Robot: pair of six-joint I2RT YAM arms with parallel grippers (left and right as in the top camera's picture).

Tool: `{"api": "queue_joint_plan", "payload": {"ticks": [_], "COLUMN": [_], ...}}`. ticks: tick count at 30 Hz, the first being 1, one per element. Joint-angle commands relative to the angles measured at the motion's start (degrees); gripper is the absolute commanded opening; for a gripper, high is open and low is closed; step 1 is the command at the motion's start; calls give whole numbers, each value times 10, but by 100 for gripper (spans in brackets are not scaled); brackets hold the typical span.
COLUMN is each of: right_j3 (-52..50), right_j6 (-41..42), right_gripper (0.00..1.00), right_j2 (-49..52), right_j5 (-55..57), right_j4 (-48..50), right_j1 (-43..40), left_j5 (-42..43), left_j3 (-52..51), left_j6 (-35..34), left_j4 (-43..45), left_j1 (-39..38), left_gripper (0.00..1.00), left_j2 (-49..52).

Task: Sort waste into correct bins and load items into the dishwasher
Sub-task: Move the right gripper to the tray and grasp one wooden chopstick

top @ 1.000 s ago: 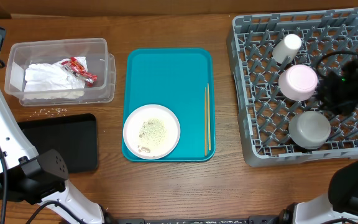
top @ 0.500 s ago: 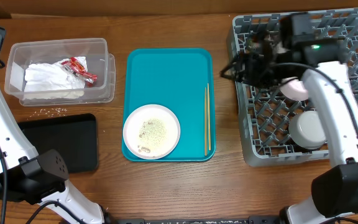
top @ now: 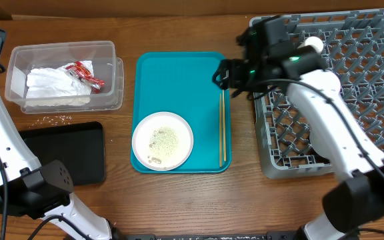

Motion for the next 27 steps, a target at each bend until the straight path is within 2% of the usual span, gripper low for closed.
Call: {"api": "queue_joint_plan", "payload": {"ticks": [1,3,7,10,17,27], "right_j3": [5,5,5,5,4,-25], "right_j6": [30,45,95,102,108,108], "right_gripper": [68,56,44,38,33,29], "right_j2": [41,63,105,135,181,184], "right_j5": [108,139,230,233,214,189], "right_j4": [11,22,24,24,16,18], "right_j1": [39,58,83,88,88,89], "left_j5": [-7,-7,-7,-7,-7,-7], "left_j3": [0,0,0,0,0,0], "left_j6": [5,5,5,5,5,5], "left_j4": [0,0,0,0,0,0], "left_j1": [-4,-4,-4,-4,-4,-4], "left_gripper": [100,100,100,100,100,100], "left_j2": [5,5,5,5,5,5]}}
